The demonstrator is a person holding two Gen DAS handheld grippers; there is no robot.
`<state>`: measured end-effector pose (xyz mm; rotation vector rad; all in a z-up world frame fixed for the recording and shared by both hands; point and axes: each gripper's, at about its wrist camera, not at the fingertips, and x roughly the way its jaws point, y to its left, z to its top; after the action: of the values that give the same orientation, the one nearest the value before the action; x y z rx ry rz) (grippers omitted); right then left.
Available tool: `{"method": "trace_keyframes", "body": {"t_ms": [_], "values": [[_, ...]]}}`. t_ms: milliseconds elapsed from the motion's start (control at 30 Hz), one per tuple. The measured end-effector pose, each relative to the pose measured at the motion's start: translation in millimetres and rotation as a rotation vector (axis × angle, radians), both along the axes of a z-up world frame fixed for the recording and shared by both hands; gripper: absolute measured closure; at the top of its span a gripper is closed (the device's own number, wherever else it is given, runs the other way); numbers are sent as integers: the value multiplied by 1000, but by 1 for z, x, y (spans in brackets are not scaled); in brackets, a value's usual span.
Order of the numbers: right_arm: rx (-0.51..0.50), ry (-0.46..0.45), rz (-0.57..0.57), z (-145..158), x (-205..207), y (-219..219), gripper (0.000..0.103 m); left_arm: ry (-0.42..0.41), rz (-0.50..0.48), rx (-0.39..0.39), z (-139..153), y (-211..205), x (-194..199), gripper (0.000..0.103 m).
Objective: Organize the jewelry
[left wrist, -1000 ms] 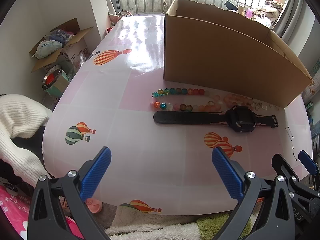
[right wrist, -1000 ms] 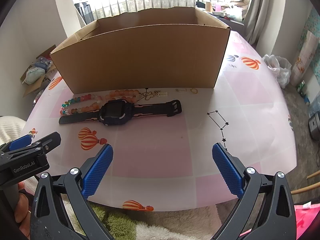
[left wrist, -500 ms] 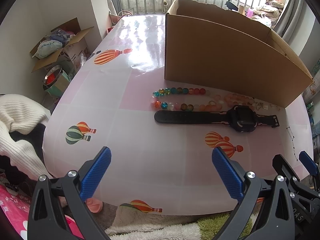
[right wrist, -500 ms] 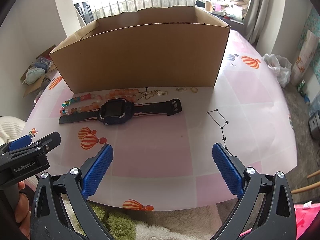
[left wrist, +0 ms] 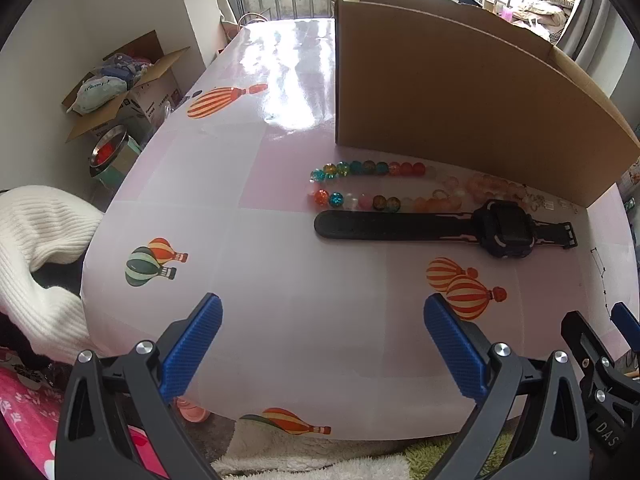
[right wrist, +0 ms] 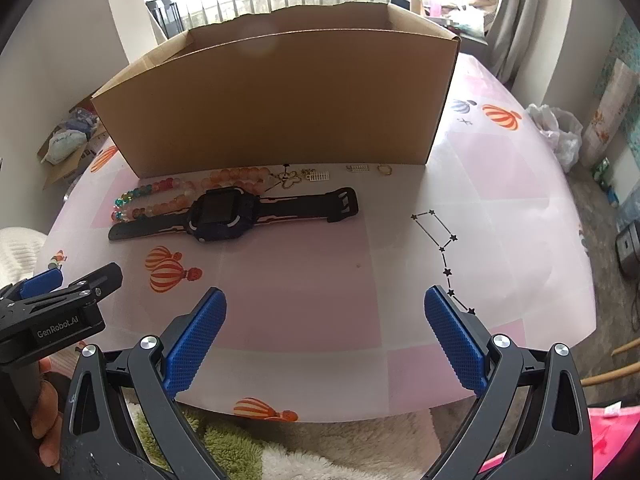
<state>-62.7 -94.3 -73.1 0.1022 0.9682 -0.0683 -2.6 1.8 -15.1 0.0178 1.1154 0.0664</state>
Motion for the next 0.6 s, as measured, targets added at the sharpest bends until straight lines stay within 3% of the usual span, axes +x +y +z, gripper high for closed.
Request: {"method": "trace_keyframes", "body": {"t_ms": [167,600], "values": [[-33,5,17,-10,3,-2,8,1,-6,52,-11,-3,6,4],[-55,-9,89,-21,6,0,8,-22,-46,-23,-19,6,6,4]]}}
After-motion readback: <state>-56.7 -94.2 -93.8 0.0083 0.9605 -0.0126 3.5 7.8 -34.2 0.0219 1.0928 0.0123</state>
